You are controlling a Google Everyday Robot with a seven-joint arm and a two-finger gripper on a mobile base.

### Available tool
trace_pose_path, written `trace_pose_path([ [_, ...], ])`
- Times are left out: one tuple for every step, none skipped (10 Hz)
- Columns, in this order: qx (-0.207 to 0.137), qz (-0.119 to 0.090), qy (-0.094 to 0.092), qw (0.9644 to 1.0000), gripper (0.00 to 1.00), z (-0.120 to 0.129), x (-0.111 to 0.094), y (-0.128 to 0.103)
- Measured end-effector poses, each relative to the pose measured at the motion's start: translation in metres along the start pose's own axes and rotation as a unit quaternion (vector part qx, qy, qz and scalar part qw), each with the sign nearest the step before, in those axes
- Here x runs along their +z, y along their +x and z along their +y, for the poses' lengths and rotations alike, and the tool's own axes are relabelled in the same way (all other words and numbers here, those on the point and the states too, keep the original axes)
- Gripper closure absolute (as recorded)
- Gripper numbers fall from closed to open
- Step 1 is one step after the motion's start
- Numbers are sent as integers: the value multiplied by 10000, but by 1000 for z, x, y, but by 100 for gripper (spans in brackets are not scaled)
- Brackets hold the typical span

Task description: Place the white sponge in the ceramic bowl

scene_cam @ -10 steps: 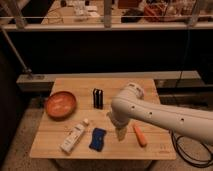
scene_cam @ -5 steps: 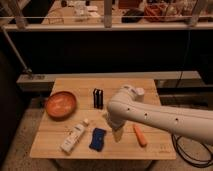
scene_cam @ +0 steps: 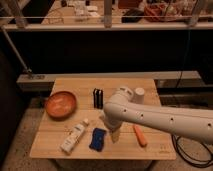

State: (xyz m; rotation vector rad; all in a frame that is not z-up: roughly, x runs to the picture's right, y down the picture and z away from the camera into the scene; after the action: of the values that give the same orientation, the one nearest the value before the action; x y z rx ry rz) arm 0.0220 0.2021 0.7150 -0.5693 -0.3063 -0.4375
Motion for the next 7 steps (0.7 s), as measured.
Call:
trace_pose_path([
  [-57, -25, -8, 10000, 20, -1, 4, -2],
  [-109, -45, -8, 9999, 20, -3, 6, -5],
  [-143, -70, -14, 9999, 20, -3, 8, -7],
  [-173, -91, -17, 9998, 20, -3, 11, -8],
  [-226, -111, -29, 9997, 20, -5, 14, -10],
  [-262, -141, -39, 9995, 20, -5, 16, -12],
  [-290, -177, -56, 9994, 20, -4, 21, -13],
])
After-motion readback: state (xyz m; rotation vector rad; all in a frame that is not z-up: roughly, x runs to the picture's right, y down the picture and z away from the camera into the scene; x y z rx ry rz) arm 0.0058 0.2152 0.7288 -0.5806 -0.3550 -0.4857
